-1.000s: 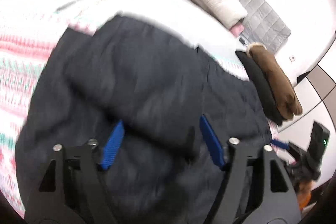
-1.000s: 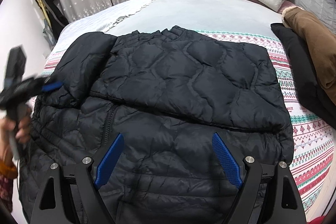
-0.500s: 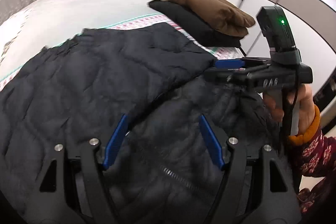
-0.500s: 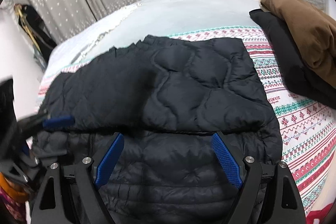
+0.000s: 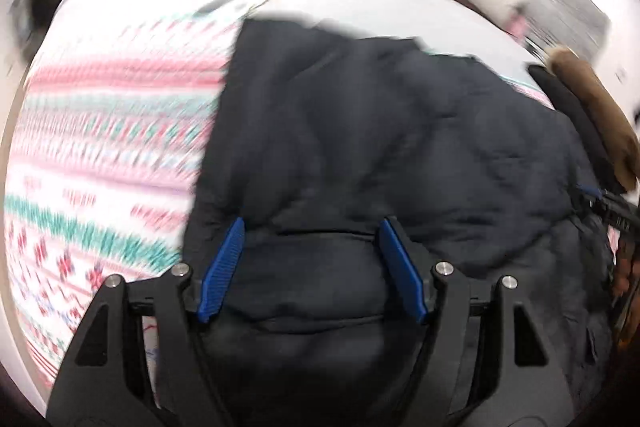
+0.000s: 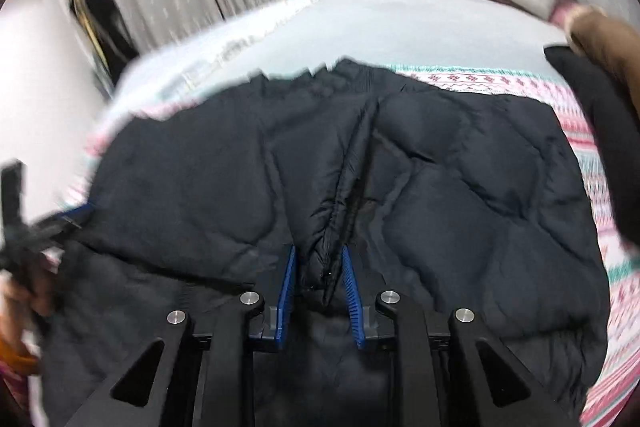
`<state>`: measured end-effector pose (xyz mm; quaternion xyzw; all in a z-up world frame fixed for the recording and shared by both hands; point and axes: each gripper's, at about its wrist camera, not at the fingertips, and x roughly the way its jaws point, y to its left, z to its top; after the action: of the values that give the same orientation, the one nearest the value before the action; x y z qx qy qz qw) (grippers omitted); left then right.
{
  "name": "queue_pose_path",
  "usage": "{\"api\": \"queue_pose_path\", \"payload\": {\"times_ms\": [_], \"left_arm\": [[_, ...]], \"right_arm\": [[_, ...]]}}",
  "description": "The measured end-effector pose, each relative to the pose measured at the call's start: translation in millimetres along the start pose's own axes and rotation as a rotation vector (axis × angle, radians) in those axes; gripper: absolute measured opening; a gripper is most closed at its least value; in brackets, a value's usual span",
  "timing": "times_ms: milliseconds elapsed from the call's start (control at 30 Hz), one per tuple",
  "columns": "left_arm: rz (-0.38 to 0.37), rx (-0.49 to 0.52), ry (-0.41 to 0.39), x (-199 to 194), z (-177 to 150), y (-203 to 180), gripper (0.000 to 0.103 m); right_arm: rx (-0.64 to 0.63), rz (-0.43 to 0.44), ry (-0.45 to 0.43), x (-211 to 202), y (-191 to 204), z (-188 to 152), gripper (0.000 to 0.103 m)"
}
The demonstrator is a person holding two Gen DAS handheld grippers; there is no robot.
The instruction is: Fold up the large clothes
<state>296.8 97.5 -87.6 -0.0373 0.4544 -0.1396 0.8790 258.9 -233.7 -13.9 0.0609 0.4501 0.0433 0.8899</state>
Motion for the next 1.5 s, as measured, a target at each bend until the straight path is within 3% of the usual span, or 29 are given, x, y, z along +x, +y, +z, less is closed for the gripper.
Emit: {"api": "queue_pose_path", "payload": {"times_ms": [67,233,300,367,467,667,900,1067,1233,1333,1500], "left_arm": [[-0.018,-0.021,-0.014,3,-3,6,0.071],[0.032,0.029,0.000,-4,-5,-7,0.071],[0.011,0.028,0.005,-15,-8,-14,0.076],[-0.007,0.035,0.003,-32,-12,-17,0.083],[-0.020,0.071,0.030,-60,-27,-25,0.083],[0.005,0.122,0.053,-104,-64,-25,0.083],[-0.049,0.081,0.080,-146,-107,-20,0.088],[-0.101,0.063,0.085,-167,-137,-7,0.088],[-0.186,0.019,0.144,-164,-167,20,0.088],[-0.194,-0.008,0.153,-164,-181,34,0.088],[-0.271,-0.066,0.192,-157,-200,46,0.088]], "right_arm": [[-0.064,-0.078,0.022,20,10,2,0.022],[-0.069,-0.113,0.015,23,15,-4,0.024],[-0.048,-0.092,0.023,10,10,-10,0.030],[-0.024,-0.064,0.037,-13,0,-19,0.053],[-0.012,-0.051,0.027,-48,-12,-34,0.065],[0.010,-0.082,0.007,-122,-34,-76,0.071],[0.039,-0.060,-0.001,-183,-64,-136,0.076],[0.050,0.015,0.035,-205,-83,-177,0.077],[0.078,-0.033,0.081,-213,-105,-218,0.077],[0.119,-0.014,0.102,-215,-117,-240,0.077],[0.194,0.031,0.132,-213,-132,-266,0.077]]}}
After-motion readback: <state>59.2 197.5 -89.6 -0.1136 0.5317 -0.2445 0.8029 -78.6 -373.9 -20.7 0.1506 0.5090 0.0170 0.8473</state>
